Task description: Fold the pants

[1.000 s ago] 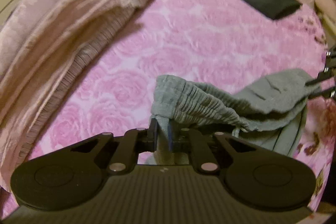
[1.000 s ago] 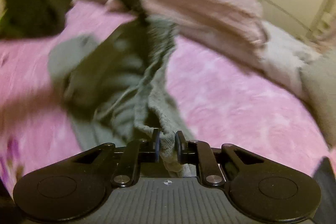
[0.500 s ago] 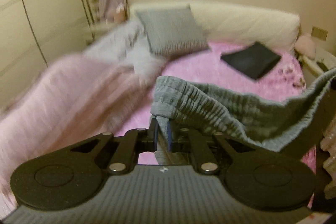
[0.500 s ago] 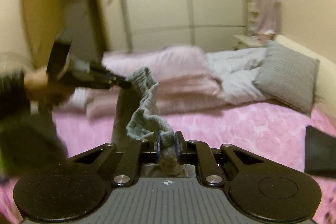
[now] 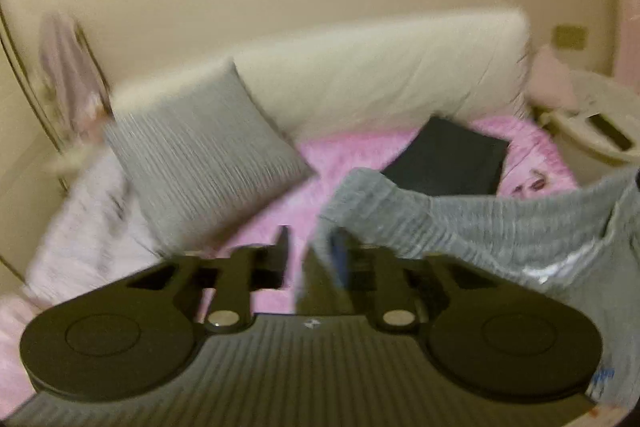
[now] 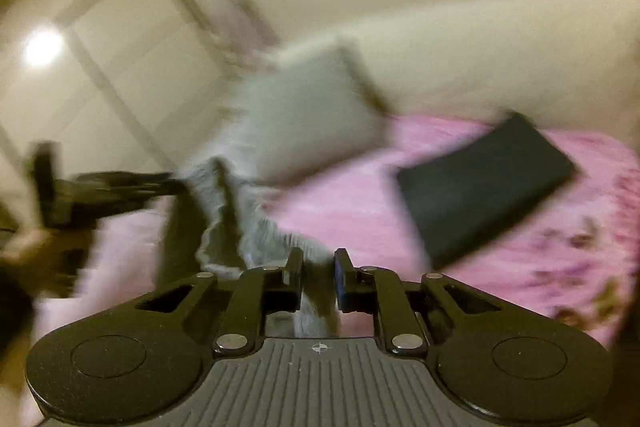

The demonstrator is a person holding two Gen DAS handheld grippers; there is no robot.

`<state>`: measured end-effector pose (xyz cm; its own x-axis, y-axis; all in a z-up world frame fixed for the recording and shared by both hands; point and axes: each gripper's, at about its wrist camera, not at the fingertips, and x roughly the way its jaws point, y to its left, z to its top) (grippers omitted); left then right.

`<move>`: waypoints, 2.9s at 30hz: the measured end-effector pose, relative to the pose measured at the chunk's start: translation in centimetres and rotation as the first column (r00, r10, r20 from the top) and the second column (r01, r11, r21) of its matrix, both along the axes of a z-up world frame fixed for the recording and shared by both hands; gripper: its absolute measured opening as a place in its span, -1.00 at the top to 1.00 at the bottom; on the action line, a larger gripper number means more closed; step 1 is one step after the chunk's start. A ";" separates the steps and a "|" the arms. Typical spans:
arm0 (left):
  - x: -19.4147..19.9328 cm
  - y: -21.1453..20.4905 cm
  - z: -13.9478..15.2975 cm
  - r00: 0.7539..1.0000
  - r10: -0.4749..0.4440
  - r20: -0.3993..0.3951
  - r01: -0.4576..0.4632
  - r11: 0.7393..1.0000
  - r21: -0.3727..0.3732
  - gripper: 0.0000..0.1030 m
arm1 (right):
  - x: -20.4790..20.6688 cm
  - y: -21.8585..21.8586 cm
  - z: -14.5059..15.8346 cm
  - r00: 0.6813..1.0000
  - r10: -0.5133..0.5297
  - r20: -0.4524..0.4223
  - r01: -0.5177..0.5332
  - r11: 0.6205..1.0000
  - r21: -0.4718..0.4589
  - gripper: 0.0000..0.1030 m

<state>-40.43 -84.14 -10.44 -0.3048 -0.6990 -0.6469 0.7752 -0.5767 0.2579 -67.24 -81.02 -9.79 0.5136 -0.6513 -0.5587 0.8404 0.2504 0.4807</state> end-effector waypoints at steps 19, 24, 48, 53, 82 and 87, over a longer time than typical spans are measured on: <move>16.1 24.2 -17.6 0.868 0.463 0.179 -0.494 0.772 0.400 0.21 | 10.2 1.9 -13.9 0.879 0.449 -0.162 -0.397 0.876 0.274 0.01; 21.6 33.2 -20.0 0.818 0.530 0.224 -0.571 0.698 0.433 0.08 | 19.0 5.3 -15.3 0.653 0.675 -0.344 -0.642 0.734 0.222 -0.17; 36.7 31.4 -12.9 0.768 0.580 0.274 -0.633 0.753 0.181 0.93 | 38.0 7.5 -17.7 0.003 0.557 -0.831 -0.962 0.228 0.150 0.93; 42.2 25.1 -14.4 0.668 0.663 0.338 -0.721 0.689 0.073 0.44 | 40.3 4.2 -16.4 0.161 0.533 -0.831 -0.936 0.350 0.044 -0.02; 42.4 51.2 -23.4 0.353 0.935 0.017 -0.785 0.287 0.549 0.55 | 26.5 24.4 -18.5 0.377 0.688 -0.620 -0.692 0.654 0.304 -0.28; 40.3 58.0 -18.0 0.340 0.940 -0.001 -0.770 0.279 0.574 0.55 | 25.4 26.7 -15.9 0.419 0.658 -0.626 -0.676 0.686 0.269 -0.28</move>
